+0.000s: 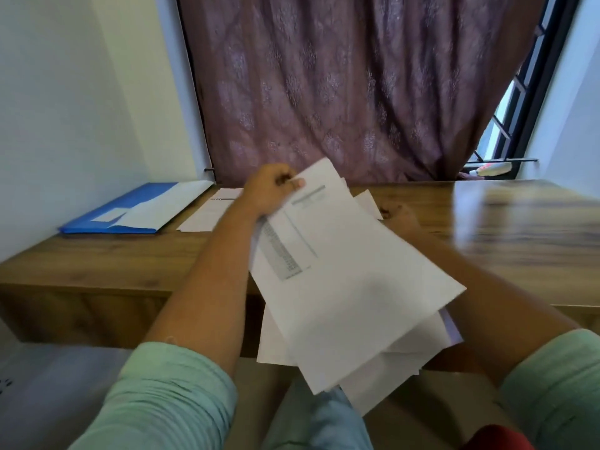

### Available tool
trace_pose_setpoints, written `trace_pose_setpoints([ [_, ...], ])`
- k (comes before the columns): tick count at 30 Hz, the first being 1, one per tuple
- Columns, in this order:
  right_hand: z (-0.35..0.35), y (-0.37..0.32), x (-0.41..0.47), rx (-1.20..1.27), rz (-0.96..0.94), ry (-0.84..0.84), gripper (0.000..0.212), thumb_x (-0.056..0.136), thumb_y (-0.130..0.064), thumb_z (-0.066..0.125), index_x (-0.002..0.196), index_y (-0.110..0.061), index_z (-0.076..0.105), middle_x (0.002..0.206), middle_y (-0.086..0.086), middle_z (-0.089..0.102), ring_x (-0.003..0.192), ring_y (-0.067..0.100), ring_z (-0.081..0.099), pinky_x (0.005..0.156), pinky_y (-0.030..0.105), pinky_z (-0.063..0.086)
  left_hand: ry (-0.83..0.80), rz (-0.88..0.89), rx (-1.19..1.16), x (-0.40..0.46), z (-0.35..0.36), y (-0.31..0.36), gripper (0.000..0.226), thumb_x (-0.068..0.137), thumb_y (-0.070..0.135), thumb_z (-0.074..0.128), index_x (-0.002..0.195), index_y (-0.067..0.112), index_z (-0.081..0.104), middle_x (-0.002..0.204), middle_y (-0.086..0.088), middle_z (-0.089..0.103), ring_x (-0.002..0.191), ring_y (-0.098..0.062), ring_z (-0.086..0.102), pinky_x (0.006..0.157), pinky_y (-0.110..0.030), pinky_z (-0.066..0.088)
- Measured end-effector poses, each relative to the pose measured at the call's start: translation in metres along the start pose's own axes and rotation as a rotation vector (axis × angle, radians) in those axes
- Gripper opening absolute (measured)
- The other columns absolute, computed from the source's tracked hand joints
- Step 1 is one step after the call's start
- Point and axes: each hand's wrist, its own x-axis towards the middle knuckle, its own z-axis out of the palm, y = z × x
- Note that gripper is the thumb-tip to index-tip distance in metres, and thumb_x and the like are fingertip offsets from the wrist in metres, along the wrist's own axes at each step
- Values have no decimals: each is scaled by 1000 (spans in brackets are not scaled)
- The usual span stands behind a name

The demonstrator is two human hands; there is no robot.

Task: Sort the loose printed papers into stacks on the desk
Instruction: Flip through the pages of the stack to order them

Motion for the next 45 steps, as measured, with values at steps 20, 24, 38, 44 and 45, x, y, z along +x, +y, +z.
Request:
trace_pose_setpoints([
  [20,-16,26,30,229,101,-83,28,100,-21,52,85,-4,68,77,13,67,69,23,61,78,36,56,-314,-292,-220,-2,75,-38,13,87,12,70,81,23,73,80,4,73,80,-25,70,65,-30,55],
  [24,-22,38,37,-130,61,-213,15,93,-23,64,89,-14,75,85,7,72,78,15,62,83,28,50,-305,-277,-293,3,80,-48,30,86,7,71,62,25,75,94,-10,72,92,-37,67,83,-42,58],
  [38,-8,31,65,-146,-115,-263,18,85,-21,74,98,-9,68,83,-2,67,71,5,61,71,24,51,-358,-223,-180,7,86,-53,38,85,-10,65,59,17,62,63,7,65,60,-5,59,58,-19,48],
  [44,-6,30,59,-191,-293,-96,22,80,-21,79,96,-19,64,96,-5,61,81,11,58,69,22,51,-286,-135,-187,11,88,-62,43,77,-8,76,55,26,62,101,10,64,95,-6,60,80,-10,47],
  [45,-2,27,56,-251,-355,-66,20,81,-26,78,94,-23,64,98,-6,60,81,11,57,67,19,48,-290,-127,-181,11,88,-62,44,76,-7,77,52,27,63,103,10,64,97,-9,60,81,-11,47],
])
